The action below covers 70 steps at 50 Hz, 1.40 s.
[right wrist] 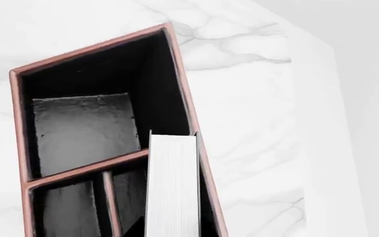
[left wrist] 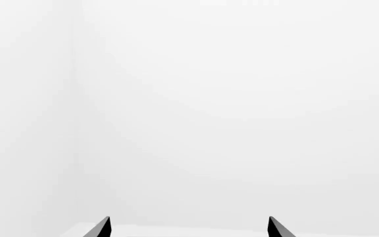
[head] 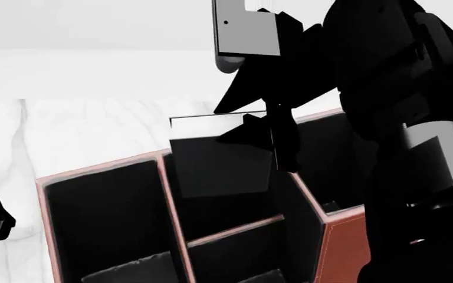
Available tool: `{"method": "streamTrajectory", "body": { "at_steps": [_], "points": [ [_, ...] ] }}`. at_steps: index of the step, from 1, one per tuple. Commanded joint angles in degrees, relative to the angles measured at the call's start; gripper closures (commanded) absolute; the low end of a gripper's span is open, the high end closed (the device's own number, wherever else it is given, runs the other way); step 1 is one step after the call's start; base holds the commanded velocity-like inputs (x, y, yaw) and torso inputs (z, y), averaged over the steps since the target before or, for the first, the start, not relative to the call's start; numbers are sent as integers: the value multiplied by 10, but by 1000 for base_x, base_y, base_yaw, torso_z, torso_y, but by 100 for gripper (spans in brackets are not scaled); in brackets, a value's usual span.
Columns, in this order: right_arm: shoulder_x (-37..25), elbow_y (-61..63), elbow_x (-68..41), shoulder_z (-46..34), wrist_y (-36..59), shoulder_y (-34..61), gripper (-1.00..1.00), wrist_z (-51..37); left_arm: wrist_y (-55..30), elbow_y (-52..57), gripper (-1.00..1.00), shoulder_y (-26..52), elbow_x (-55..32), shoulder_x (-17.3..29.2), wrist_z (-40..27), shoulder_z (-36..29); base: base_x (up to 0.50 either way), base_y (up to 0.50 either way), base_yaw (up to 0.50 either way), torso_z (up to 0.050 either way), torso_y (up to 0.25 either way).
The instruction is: Pick up the book and place it in the front compartment of the caddy.
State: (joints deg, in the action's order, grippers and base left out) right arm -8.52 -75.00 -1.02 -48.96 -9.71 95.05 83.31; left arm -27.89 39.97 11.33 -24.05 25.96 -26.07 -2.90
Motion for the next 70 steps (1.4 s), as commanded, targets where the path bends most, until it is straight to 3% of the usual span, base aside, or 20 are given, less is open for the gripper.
{"method": "streamTrajectory", "body": {
  "at_steps": [1, 70],
  "points": [
    [13, 0, 10, 46, 0, -1, 100, -2, 13, -3, -100, -3, 13, -10, 12, 12, 0, 0, 0, 0, 0],
    [14, 0, 9, 33, -38, -7, 100, -36, 21, -2, -100, -3, 32, 3, 0, -3, 0, 0, 0, 0, -48]
  ]
}}
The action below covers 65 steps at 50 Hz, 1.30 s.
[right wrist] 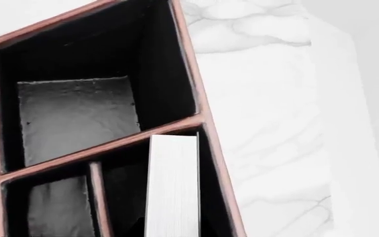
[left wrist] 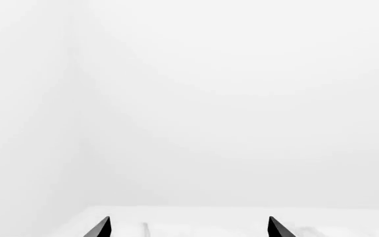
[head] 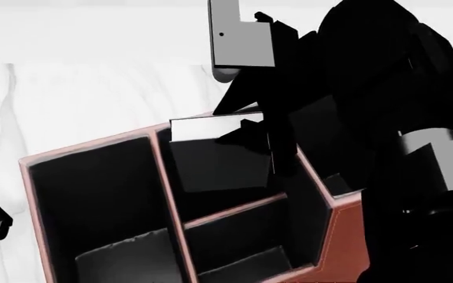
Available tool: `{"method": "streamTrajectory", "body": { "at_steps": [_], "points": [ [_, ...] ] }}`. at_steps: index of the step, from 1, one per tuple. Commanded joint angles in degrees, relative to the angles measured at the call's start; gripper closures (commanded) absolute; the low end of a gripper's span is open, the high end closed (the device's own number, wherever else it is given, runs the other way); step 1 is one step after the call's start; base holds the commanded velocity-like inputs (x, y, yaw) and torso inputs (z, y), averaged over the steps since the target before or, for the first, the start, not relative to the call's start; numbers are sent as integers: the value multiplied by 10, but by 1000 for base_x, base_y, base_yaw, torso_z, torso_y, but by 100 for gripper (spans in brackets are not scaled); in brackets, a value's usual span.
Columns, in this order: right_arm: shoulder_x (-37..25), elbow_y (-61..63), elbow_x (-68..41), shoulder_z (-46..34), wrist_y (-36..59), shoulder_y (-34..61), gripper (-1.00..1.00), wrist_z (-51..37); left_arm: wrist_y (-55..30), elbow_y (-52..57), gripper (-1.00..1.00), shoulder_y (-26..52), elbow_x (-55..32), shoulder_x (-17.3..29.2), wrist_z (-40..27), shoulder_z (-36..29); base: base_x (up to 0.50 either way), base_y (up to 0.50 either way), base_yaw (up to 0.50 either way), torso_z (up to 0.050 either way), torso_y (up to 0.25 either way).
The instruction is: Pick up the book and place it in the front compartment of the caddy.
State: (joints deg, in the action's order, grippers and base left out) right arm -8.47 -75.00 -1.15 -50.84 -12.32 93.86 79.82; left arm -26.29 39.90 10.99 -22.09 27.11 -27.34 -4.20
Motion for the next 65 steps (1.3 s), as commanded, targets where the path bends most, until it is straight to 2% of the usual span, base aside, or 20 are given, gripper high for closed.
{"method": "streamTrajectory", "body": {
  "at_steps": [1, 6, 40, 41, 65],
  "points": [
    [14, 0, 11, 51, -12, 4, 100, -1, 5, -2, -100, 1, 16, -7, 12, 7, 0, 0, 4, 0, -250],
    [13, 0, 11, 51, -11, 4, 100, 0, 8, -1, -100, 1, 10, -9, 14, 9, 2, 0, 6, 0, -234],
    [14, 0, 14, 34, 19, 2, 100, 8, 7, 2, -100, 0, -1, -6, 9, 14, 1, 1, 4, 0, -3],
    [14, 0, 14, 34, 19, 2, -100, 8, 7, 2, -100, 0, -2, -6, 9, 14, 0, 0, 4, 0, 0],
    [13, 0, 11, 25, 13, 3, -100, 12, 14, -6, -100, -1, -3, -6, 7, 15, 0, 0, 0, 0, 0]
  ]
}}
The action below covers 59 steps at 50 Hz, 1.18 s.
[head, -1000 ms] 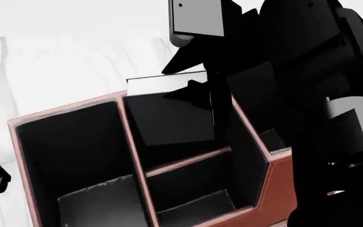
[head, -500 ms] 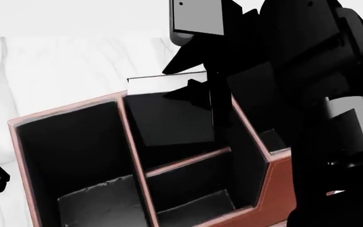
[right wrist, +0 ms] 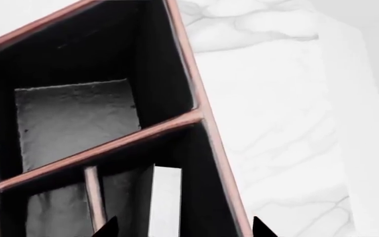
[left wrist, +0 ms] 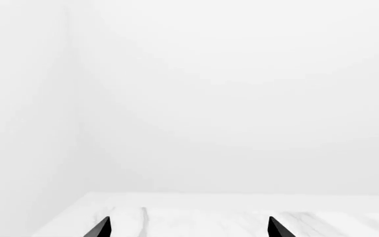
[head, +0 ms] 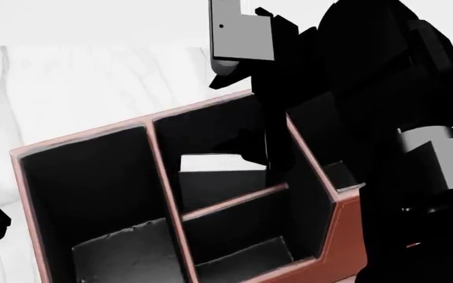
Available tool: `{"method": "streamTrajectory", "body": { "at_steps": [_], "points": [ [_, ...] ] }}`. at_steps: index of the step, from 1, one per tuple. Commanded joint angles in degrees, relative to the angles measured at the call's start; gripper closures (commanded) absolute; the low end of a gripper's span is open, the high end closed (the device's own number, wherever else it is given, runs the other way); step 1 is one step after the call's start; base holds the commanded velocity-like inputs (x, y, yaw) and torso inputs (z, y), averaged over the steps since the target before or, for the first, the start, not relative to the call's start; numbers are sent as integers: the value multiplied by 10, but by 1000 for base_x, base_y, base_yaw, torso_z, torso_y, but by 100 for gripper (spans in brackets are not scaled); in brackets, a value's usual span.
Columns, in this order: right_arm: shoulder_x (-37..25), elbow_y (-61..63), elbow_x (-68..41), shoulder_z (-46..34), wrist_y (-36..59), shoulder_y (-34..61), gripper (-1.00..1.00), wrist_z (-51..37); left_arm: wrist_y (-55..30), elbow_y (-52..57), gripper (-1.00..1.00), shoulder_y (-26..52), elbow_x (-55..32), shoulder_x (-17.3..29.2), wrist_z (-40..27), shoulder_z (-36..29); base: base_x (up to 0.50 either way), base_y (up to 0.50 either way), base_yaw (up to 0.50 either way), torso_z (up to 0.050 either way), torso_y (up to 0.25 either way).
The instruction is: Pick up the book and place it in the front compartment of the caddy.
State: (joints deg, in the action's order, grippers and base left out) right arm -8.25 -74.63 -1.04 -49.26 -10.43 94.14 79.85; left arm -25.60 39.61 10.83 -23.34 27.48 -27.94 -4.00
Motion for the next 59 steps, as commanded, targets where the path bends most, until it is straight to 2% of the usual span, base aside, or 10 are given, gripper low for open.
{"method": "streamTrajectory", "body": {
  "at_steps": [1, 27, 41, 47, 59],
  "points": [
    [11, -4, 10, 9, -6, 0, -100, 10, 8, -3, -100, 0, 9, -10, 13, 13, 0, 0, 0, 0, 0],
    [-12, -4, 8, 46, -24, 90, -100, -70, 2, 3, -100, 1, 2, -5, 8, 16, 0, 0, 0, 0, 0],
    [-34, -3, 6, 77, -48, 157, -100, -188, 6, 0, -100, -1, 4, -5, 7, 12, 0, 0, 0, 0, 0],
    [-40, -3, -8, 112, -78, 193, -100, -247, 9, -2, -100, -1, 6, -6, 8, 8, 0, 0, 0, 0, 0],
    [-32, -3, -77, 227, -148, 221, -100, -257, 26, -36, -100, 4, 21, -13, 15, -11, 0, 0, 0, 0, 0]
  ]
}}
